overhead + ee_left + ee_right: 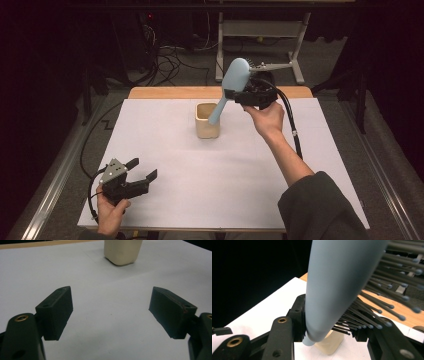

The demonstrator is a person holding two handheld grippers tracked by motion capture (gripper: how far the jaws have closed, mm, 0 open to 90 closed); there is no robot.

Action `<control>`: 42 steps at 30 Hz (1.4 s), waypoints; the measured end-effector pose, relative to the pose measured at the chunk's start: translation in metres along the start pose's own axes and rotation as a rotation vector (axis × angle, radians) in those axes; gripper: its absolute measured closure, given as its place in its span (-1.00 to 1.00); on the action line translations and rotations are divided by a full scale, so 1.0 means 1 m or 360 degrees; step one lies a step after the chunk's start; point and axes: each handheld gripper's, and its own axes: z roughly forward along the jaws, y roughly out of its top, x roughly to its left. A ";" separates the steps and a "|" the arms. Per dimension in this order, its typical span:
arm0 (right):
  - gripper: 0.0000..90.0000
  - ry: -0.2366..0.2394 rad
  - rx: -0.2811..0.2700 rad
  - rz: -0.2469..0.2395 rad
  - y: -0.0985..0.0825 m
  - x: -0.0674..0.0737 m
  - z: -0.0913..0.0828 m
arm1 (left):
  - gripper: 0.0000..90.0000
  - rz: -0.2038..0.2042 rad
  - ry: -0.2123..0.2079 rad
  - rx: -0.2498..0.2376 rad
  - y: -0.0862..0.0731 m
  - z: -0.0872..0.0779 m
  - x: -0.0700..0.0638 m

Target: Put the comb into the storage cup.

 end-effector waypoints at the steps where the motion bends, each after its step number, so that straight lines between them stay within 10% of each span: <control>1: 0.26 -0.0001 -0.0004 -0.0006 0.001 0.000 0.001 | -0.55 0.0000 0.0003 -0.0002 0.000 0.000 0.000; 42: 0.26 -0.0105 0.0032 -0.0009 0.010 0.000 0.033 | -0.55 -0.0009 0.0012 -0.0033 0.000 -0.002 0.001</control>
